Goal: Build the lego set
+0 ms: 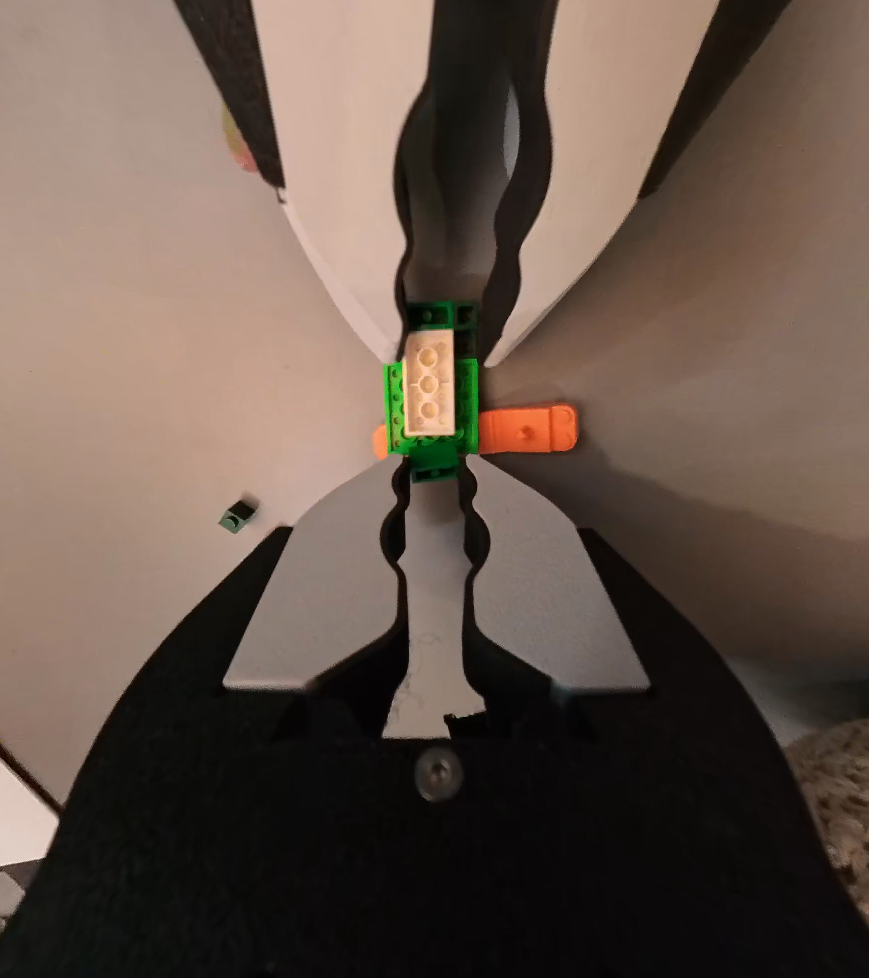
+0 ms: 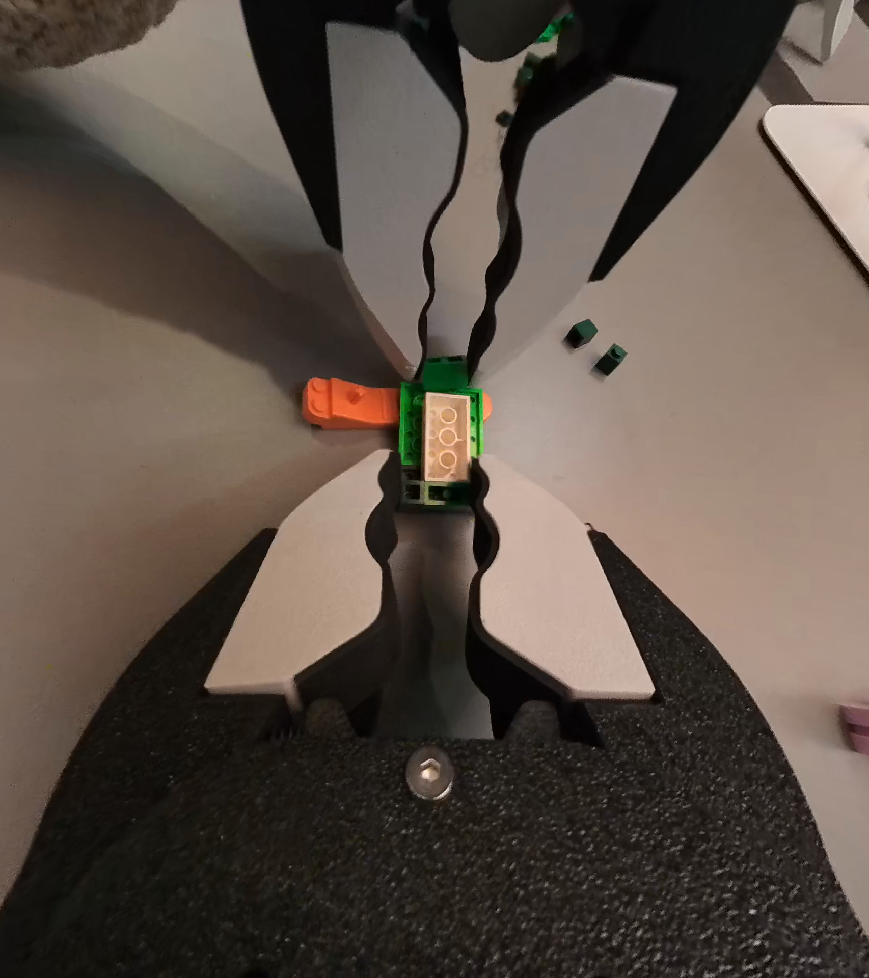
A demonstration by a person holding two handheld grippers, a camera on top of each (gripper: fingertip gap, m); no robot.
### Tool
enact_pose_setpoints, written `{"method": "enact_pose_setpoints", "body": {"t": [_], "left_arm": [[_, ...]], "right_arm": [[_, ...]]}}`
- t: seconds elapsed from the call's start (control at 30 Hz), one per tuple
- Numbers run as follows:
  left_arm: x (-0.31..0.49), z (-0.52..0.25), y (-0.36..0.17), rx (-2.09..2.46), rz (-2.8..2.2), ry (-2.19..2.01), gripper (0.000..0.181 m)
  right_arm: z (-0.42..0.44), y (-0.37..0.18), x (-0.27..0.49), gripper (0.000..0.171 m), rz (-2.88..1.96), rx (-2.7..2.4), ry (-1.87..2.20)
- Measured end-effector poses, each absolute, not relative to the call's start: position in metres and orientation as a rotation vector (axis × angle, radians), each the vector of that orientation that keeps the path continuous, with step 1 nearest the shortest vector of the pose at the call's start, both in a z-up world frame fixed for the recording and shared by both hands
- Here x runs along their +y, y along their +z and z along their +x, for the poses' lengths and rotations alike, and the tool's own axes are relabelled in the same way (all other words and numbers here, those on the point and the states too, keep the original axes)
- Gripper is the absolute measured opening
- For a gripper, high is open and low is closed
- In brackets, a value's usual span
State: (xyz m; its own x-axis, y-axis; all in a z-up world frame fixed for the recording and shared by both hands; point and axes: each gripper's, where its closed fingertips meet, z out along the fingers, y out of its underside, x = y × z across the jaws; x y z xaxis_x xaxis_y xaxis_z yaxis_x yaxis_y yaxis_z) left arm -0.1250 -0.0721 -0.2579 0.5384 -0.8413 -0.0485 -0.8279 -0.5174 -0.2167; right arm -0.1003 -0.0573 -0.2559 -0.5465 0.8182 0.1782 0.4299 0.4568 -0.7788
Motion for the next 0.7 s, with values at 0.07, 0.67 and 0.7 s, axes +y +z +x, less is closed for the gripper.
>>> {"method": "enact_pose_setpoints", "body": {"t": [0.07, 0.67, 0.7], "left_arm": [[-0.0716, -0.1265, -0.2578, 1.408, -2.579, -0.080, 0.017], [-0.0721, -0.1210, -0.2576, 1.408, -2.643, -0.147, 0.017], [-0.0720, -0.1208, -0.2575, 1.396, -2.648, -0.156, 0.017]], "right_arm": [[-0.1005, -0.2562, -0.0574, 0.024, -1.032, -2.165, 0.930], [-0.1006, -0.2562, -0.0570, 0.018, -1.046, -2.162, 0.942], [-0.1006, -0.2561, -0.0570, 0.018, -1.045, -2.161, 0.941]]}}
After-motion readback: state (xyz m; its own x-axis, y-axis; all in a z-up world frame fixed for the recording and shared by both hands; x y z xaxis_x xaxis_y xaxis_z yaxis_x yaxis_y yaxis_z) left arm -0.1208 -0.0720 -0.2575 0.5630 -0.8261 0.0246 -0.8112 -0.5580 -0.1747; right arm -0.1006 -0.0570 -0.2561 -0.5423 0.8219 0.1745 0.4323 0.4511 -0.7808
